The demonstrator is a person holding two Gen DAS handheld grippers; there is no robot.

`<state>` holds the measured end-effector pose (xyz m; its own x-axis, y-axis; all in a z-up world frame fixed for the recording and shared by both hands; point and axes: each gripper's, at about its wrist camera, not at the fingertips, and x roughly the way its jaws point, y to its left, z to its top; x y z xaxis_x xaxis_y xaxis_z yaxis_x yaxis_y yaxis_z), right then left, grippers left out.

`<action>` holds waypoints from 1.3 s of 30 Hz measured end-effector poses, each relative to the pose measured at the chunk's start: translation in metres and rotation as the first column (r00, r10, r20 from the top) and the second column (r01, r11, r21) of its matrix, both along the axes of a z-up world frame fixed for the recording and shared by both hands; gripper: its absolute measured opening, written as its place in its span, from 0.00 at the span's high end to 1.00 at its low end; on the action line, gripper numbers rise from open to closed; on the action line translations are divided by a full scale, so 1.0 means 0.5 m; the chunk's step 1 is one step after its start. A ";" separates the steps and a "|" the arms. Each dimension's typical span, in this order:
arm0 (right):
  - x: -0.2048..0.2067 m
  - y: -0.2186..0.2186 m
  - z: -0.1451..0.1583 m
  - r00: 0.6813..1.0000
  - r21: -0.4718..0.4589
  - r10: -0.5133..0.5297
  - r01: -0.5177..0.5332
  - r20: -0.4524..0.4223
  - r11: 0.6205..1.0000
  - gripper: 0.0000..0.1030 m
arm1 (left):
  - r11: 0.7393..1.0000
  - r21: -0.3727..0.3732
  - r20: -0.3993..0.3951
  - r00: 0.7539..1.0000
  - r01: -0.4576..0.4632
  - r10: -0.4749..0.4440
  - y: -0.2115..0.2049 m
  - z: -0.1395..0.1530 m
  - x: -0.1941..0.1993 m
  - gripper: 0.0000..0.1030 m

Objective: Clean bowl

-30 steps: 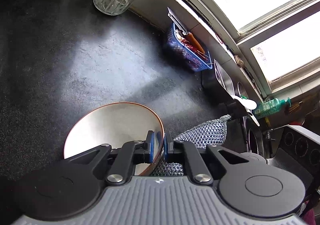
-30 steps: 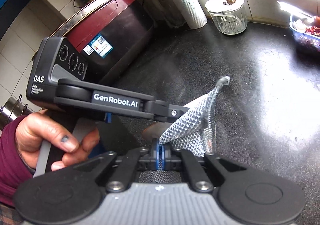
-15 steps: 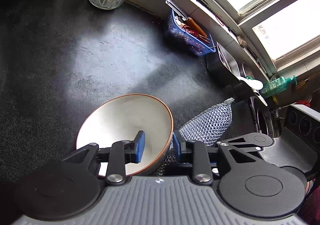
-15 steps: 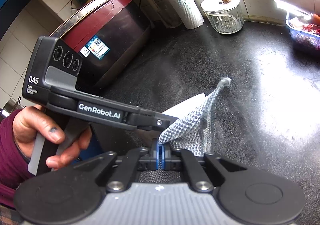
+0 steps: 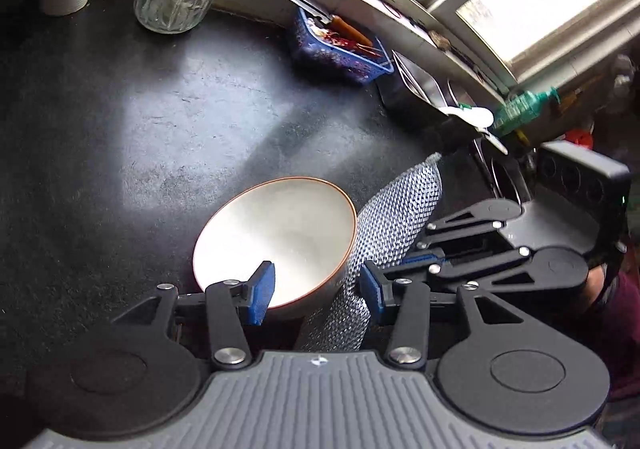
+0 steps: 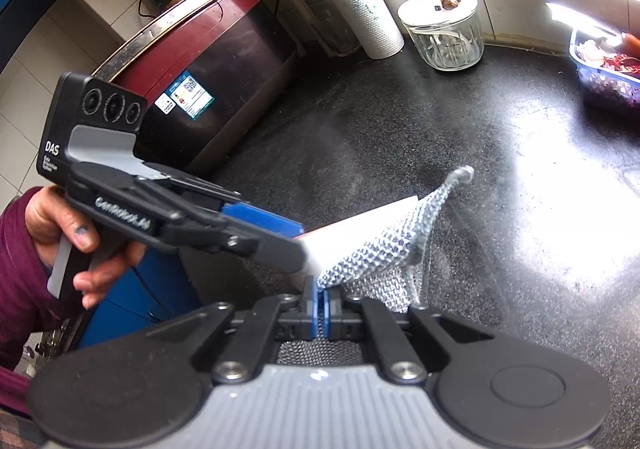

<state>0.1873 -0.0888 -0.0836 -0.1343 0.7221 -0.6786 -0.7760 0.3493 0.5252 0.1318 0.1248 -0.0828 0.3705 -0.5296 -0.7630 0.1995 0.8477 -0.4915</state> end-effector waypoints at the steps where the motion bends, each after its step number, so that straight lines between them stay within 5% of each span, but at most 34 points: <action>1: 0.002 -0.001 0.000 1.000 -0.001 -0.002 0.002 0.000 1.000 0.97 | 0.999 0.029 0.012 0.999 0.038 -0.038 -0.004 0.001 0.001 0.56; 4: 0.008 -0.001 0.000 1.000 -0.006 -0.006 0.006 0.003 1.000 0.97 | 0.986 0.096 0.044 0.989 0.138 -0.142 -0.018 0.006 0.004 0.56; 11: 0.019 -0.002 0.001 1.000 -0.013 -0.021 0.021 0.009 1.000 0.97 | 0.907 0.236 0.047 0.929 0.348 -0.368 -0.075 0.001 0.011 0.62; 16: 0.029 -0.001 0.003 0.999 -0.014 -0.029 0.030 0.016 0.999 0.97 | 0.891 0.237 0.053 0.911 0.387 -0.409 -0.092 0.000 0.014 0.86; 21: 0.041 0.000 0.004 0.999 -0.016 -0.031 0.032 0.025 0.999 0.97 | 0.899 0.229 0.069 0.915 0.373 -0.398 -0.094 0.000 0.014 0.94; 26: 0.047 0.005 0.005 0.999 -0.020 -0.014 0.015 0.048 1.000 0.97 | 0.949 0.152 0.076 0.954 0.277 -0.290 -0.084 -0.002 0.019 0.95; 31: 0.053 0.008 0.008 0.997 -0.017 0.014 -0.013 0.082 1.000 0.97 | 0.990 -0.054 0.037 0.991 0.127 -0.126 -0.060 -0.025 0.025 0.96; 35: 0.067 0.003 0.005 0.996 0.003 0.028 -0.029 0.085 1.000 0.97 | 0.986 -0.166 0.004 1.000 -0.001 0.002 -0.040 -0.046 0.018 0.96; 39: 0.068 -0.010 -0.005 0.999 0.038 0.038 -0.040 0.035 0.998 0.97 | 0.933 -0.298 -0.055 0.979 -0.203 0.196 -0.004 -0.066 0.008 0.95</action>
<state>0.2214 -0.0940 -0.0860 -0.1397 0.7425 -0.6551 -0.8065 0.2985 0.5104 0.1360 0.1226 -0.1159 0.4757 -0.6524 -0.5900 0.0265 0.6810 -0.7318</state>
